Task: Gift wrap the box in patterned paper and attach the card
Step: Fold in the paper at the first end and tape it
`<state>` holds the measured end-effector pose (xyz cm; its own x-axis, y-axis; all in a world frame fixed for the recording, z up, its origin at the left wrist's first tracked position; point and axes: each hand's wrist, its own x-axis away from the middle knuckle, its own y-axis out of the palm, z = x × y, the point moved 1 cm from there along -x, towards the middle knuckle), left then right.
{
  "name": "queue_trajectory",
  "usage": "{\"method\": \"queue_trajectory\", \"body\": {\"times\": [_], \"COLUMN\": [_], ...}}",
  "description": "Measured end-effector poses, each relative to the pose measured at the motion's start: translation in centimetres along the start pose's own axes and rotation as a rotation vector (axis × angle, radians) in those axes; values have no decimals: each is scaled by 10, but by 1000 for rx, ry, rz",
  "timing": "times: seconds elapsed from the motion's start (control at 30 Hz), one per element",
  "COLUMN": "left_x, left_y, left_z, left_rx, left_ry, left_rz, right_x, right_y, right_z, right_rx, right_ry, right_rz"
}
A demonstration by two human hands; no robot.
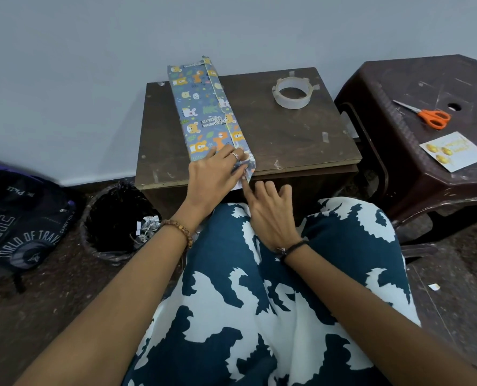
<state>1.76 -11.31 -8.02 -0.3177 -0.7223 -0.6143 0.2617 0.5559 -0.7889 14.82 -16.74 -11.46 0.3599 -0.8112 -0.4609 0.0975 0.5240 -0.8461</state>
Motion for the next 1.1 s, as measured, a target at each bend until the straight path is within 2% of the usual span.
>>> {"method": "queue_trajectory", "body": {"times": [0.2, 0.3, 0.4, 0.47, 0.53, 0.67, 0.7, 0.77, 0.83, 0.97, 1.1], "left_x": [-1, -1, -1, -1, -2, -2, -2, -2, -2, -2, -2], "left_y": [-2, -3, -4, -4, -4, -3, -3, -4, -5, -5, -5], "left_z": [1, 1, 2, 3, 2, 1, 2, 3, 4, 3, 3], "left_rx": [15, 21, 26, 47, 37, 30, 28, 24, 33, 42, 52], "left_ry": [-9, -13, -17, -20, -29, -44, -43, -42, -47, -51, -46], "left_rz": [-7, -3, 12, 11, 5, 11, 16, 21, 10, 9, 19], "right_x": [-11, -15, -20, -25, -24, -14, -14, -18, -27, -44, -51], "right_y": [-12, -22, -32, -43, -47, -35, -30, -18, -12, -12, -5], "right_z": [-7, -14, -24, -35, -42, -24, -15, -3, 1, -6, -14], "right_rx": [51, 15, -422, -707, -890, -1268, -1385, -1652, -1822, -1899, -1705], "right_ry": [39, 145, 364, 552, 702, 1176, 1311, 1499, 1566, 1598, 1668], "right_rz": [-170, -302, -543, -610, -504, -82, -38, -67, -128, -94, -54]}}
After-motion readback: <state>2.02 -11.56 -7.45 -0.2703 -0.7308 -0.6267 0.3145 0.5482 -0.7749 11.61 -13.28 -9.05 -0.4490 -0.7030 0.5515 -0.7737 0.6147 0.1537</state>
